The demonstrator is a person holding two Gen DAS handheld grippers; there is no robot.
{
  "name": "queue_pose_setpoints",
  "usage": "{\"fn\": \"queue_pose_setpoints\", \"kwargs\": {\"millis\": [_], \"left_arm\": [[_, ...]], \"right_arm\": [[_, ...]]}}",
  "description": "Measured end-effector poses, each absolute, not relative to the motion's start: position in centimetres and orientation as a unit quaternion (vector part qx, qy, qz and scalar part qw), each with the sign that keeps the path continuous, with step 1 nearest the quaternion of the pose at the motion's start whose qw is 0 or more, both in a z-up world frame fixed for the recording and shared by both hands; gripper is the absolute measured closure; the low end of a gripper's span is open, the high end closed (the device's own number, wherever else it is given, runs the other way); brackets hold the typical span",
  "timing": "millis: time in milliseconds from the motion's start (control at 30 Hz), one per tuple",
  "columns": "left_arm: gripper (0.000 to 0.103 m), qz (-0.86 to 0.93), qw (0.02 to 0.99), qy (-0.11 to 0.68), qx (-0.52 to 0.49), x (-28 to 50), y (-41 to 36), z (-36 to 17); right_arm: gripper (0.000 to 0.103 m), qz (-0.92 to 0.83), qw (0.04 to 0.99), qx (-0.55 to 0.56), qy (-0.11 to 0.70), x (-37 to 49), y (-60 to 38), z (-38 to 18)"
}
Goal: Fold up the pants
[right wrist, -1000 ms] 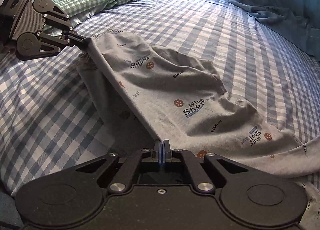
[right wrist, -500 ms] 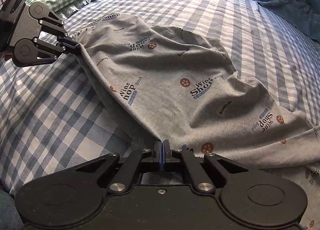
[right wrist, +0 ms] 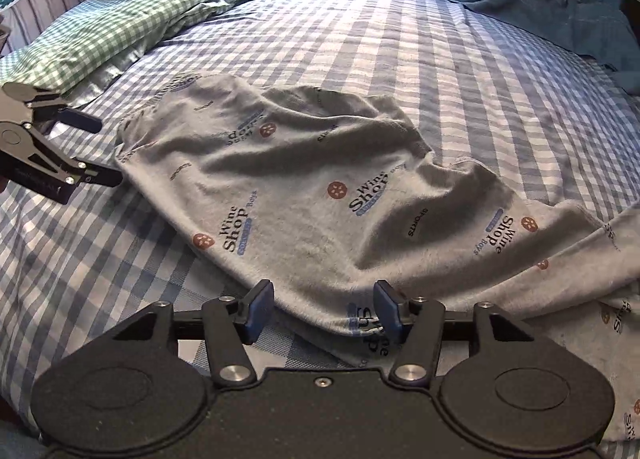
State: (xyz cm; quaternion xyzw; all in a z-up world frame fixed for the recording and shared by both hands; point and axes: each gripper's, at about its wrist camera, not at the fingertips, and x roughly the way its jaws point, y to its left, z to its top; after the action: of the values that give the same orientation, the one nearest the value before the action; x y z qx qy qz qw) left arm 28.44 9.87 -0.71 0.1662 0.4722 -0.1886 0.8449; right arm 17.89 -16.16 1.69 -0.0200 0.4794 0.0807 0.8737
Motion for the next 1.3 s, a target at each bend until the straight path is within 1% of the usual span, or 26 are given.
{"fn": "queue_pose_setpoints", "kwargs": {"millis": [133, 233, 267, 400, 467, 567, 633, 800, 1000, 1167, 1300], "left_arm": [[0.009, -0.136, 0.835, 0.508, 0.159, 29.4, 8.2, -2.3], [0.009, -0.111, 0.820, 0.527, 0.193, 29.1, 7.2, -3.6], [0.009, -0.106, 0.817, 0.528, 0.205, 28.9, 7.0, -3.8], [0.009, -0.096, 0.812, 0.525, 0.236, 28.0, 5.0, -3.2], [0.007, -0.100, 0.815, 0.523, 0.230, 27.7, 3.3, -2.4], [0.002, -0.120, 0.825, 0.516, 0.199, 27.0, -0.1, -1.1], [0.000, -0.139, 0.827, 0.513, 0.181, 26.7, -2.9, -0.5], [0.000, -0.185, 0.820, 0.514, 0.171, 26.1, -12.8, 0.4], [0.000, -0.261, 0.810, 0.490, 0.188, 26.2, -23.5, 0.4], [0.000, -0.285, 0.799, 0.480, 0.223, 26.6, -29.0, -0.5], [0.000, -0.296, 0.783, 0.491, 0.242, 27.2, -30.6, -0.8]], "right_arm": [[0.033, 0.020, 0.868, -0.023, 0.496, 18.2, -17.0, 0.1], [0.030, -0.014, 0.856, -0.029, 0.516, 17.6, -18.0, -0.9], [0.027, -0.017, 0.854, -0.025, 0.520, 17.1, -18.6, -1.1], [0.023, -0.024, 0.853, -0.021, 0.522, 15.2, -21.0, -0.5], [0.014, -0.033, 0.855, -0.007, 0.518, 14.1, -22.9, 0.2], [0.005, -0.035, 0.858, 0.023, 0.511, 13.1, -26.3, 1.0], [0.002, -0.034, 0.860, 0.041, 0.507, 12.5, -29.3, 1.5], [0.001, -0.031, 0.853, 0.071, 0.516, 12.6, -36.8, 1.6], [0.001, -0.032, 0.853, 0.104, 0.511, 14.1, -46.8, 2.5], [0.001, -0.029, 0.856, 0.088, 0.509, 17.4, -52.9, 3.0], [0.001, -0.011, 0.851, 0.071, 0.521, 21.3, -55.2, 2.5]]}}
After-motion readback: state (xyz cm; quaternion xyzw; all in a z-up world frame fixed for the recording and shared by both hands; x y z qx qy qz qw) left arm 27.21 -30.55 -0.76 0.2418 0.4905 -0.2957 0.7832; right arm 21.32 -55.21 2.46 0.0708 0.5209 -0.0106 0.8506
